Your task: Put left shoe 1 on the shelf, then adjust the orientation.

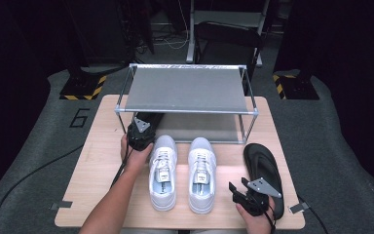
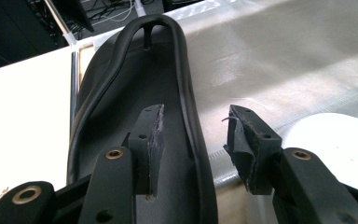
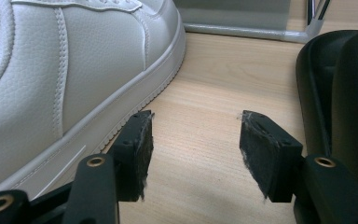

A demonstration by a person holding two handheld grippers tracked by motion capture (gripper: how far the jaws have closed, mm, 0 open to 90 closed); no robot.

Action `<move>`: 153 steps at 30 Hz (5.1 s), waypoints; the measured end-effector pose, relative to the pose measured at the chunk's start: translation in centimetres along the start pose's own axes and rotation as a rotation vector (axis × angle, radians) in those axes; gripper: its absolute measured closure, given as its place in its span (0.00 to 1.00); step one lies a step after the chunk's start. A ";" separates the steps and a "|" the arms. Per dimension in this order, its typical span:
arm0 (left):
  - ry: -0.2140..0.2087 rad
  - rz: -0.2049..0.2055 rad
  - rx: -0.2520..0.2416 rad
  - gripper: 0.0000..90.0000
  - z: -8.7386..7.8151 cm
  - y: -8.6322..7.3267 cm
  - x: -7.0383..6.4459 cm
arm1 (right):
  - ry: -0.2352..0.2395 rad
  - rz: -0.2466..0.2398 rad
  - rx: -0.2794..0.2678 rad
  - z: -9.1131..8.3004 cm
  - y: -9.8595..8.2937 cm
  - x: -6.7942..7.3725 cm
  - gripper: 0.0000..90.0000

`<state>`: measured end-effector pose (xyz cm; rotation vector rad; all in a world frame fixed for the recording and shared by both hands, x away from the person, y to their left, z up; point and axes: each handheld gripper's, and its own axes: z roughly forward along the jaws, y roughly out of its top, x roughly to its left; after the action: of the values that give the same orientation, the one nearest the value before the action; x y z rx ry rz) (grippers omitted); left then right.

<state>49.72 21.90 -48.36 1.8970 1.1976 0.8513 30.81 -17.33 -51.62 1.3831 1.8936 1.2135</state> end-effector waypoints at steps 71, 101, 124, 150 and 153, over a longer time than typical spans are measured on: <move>-0.203 -0.099 -0.064 0.61 -11.4 -5.3 0.9 | -0.088 -0.009 -0.003 -1.2 0.2 -0.9 0.48; -0.203 -0.103 -0.051 0.59 -12.0 -7.8 0.9 | -0.174 -0.014 -0.033 -2.9 0.1 -1.5 0.51; -0.191 -0.129 -0.052 0.58 -12.7 -9.6 1.3 | -0.207 0.059 0.039 -2.3 -0.7 -3.2 0.79; -0.185 -0.136 -0.053 0.57 -12.6 -9.8 1.3 | -0.173 0.036 0.026 -2.6 -0.6 -2.8 0.94; -0.185 -0.134 -0.058 0.57 -12.6 -9.8 1.3 | -0.170 0.030 0.030 -2.6 -0.6 -2.7 0.94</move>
<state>35.39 28.94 -49.91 1.7843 1.1600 0.6180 29.46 -20.84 -51.17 1.4856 1.7866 1.0494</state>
